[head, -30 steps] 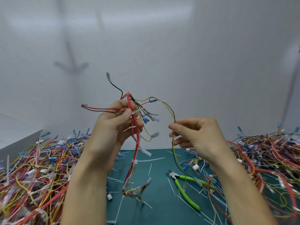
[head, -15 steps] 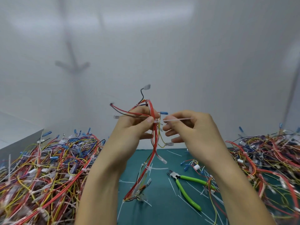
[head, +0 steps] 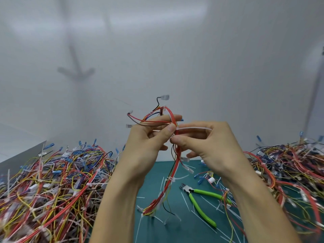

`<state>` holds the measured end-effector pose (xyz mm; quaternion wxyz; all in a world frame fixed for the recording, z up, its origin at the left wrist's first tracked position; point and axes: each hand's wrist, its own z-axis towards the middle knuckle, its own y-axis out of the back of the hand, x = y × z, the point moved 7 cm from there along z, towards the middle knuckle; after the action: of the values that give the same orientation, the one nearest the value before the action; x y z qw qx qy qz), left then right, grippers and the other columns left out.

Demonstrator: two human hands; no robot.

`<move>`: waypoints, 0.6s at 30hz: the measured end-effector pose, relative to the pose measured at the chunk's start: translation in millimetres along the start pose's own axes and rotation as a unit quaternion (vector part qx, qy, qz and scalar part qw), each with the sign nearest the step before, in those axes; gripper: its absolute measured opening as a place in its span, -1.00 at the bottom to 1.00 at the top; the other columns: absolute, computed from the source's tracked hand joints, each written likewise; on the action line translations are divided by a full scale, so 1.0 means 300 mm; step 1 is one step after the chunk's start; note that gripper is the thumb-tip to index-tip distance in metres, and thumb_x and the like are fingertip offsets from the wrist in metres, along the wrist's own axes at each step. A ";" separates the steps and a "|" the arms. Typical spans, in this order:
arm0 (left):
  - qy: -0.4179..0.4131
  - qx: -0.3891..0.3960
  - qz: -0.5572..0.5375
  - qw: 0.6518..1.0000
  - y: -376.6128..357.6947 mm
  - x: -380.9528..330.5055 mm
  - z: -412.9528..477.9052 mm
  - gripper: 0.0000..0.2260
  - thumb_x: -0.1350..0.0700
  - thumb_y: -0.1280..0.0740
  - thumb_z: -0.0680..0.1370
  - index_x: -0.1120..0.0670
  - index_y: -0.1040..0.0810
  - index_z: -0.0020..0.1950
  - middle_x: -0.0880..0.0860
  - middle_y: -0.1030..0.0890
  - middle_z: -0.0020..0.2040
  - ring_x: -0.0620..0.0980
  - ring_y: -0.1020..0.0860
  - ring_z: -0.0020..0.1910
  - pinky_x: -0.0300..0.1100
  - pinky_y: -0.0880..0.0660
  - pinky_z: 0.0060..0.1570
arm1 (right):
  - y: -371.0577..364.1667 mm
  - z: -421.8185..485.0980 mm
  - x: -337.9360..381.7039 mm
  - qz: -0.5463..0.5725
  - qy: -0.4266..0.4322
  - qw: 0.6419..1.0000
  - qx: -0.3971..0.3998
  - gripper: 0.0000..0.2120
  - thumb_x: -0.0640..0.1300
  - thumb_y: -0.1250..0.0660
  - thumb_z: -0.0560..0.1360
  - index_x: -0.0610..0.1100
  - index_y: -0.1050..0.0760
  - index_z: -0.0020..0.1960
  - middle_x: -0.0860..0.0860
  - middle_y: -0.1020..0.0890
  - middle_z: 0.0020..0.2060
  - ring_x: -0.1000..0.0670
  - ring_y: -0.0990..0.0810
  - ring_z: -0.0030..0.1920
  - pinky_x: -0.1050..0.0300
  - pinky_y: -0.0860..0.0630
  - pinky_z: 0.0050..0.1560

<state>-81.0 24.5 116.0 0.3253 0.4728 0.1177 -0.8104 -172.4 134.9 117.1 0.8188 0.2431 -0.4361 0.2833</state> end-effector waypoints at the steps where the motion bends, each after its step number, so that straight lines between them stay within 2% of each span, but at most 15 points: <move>1: 0.001 0.000 0.002 1.000 -0.003 0.000 0.001 -0.81 0.10 -0.34 0.58 -0.09 -0.67 0.14 -0.06 -0.71 -0.02 -0.18 -0.57 -0.13 -0.32 -0.52 -0.21 | 0.003 -0.001 0.007 0.003 0.010 1.000 -0.006 -0.88 -0.20 -0.54 0.42 0.00 -0.71 -0.10 0.07 -0.74 -0.26 0.07 -0.73 -0.23 0.25 -0.61 -0.30; 5: 0.009 0.022 0.000 1.000 -0.018 -0.003 0.002 -0.80 0.11 -0.39 0.55 -0.03 -0.63 0.17 0.00 -0.68 -0.06 -0.14 -0.60 -0.22 -0.25 -0.59 -0.18 | 0.031 0.002 0.008 0.060 0.022 0.996 -0.068 -0.87 -0.24 -0.55 0.39 -0.02 -0.71 -0.22 0.00 -0.73 -0.31 0.02 -0.71 -0.31 0.19 -0.64 -0.30; 10: 0.052 0.085 0.076 0.992 -0.025 0.040 0.001 -0.84 0.14 -0.51 0.45 0.08 -0.62 -0.01 0.06 -0.67 -0.13 0.03 -0.67 -0.16 -0.13 -0.60 -0.09 | 0.068 0.007 -0.007 0.096 0.016 0.986 -0.132 -0.85 -0.30 -0.54 0.38 -0.07 -0.69 -0.23 -0.06 -0.73 -0.34 0.01 -0.68 -0.37 0.22 -0.62 -0.34; 13: 0.069 0.140 0.142 0.978 -0.025 0.069 -0.008 -0.90 0.08 -0.53 0.43 0.03 -0.67 -0.11 0.02 -0.70 -0.18 -0.04 -0.68 -0.17 -0.19 -0.60 -0.07 | 0.091 0.005 -0.006 0.108 0.023 0.982 -0.156 -0.86 -0.30 -0.53 0.39 -0.07 -0.69 -0.23 -0.07 -0.73 -0.32 0.02 -0.68 -0.35 0.25 -0.59 -0.35; 16: 0.089 0.171 0.160 0.968 -0.028 0.092 -0.015 -0.96 0.11 -0.51 0.46 0.05 -0.68 -0.13 0.04 -0.71 -0.23 0.00 -0.67 -0.19 -0.04 -0.60 0.01 | 0.113 0.002 -0.005 0.116 0.025 0.978 -0.175 -0.88 -0.28 -0.52 0.40 -0.08 -0.68 -0.20 -0.07 -0.73 -0.31 0.02 -0.69 -0.34 0.25 -0.60 -0.34; 18: 0.093 0.169 0.151 0.969 -0.027 0.093 -0.012 -0.97 0.14 -0.49 0.48 0.07 -0.68 -0.15 0.05 -0.70 -0.26 -0.01 -0.64 -0.24 -0.02 -0.61 -0.04 | 0.121 0.001 -0.004 0.123 0.024 0.975 -0.181 -0.88 -0.28 -0.51 0.41 -0.07 -0.68 -0.19 -0.08 -0.73 -0.30 0.03 -0.69 -0.34 0.25 -0.62 -0.33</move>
<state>-93.1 20.9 89.6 0.3472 0.6066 -0.0642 -0.7123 -197.5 160.7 121.7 0.8180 0.0286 -0.4873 0.3042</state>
